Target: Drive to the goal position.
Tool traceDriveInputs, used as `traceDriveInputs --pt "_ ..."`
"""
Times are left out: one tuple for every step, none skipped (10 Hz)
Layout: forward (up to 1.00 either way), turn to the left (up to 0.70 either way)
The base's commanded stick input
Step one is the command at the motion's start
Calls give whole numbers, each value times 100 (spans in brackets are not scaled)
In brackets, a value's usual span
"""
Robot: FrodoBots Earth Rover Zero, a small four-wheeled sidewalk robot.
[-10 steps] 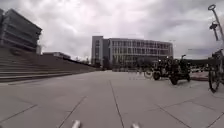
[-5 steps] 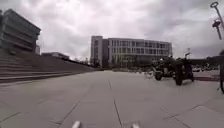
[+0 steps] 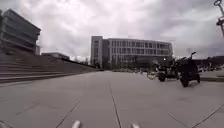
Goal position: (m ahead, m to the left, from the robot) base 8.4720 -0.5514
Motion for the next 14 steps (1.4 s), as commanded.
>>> traceDriveInputs --pt "70 -1" --pt "70 -1" --pt "70 -1" --pt "70 -1" --pt "70 -1" --pt "70 -1" --pt "70 -1" --pt "70 -1" --pt "70 -1" --pt "70 -1" --pt "70 -1" --pt "70 -1" --pt "70 -1" --pt "70 -1"
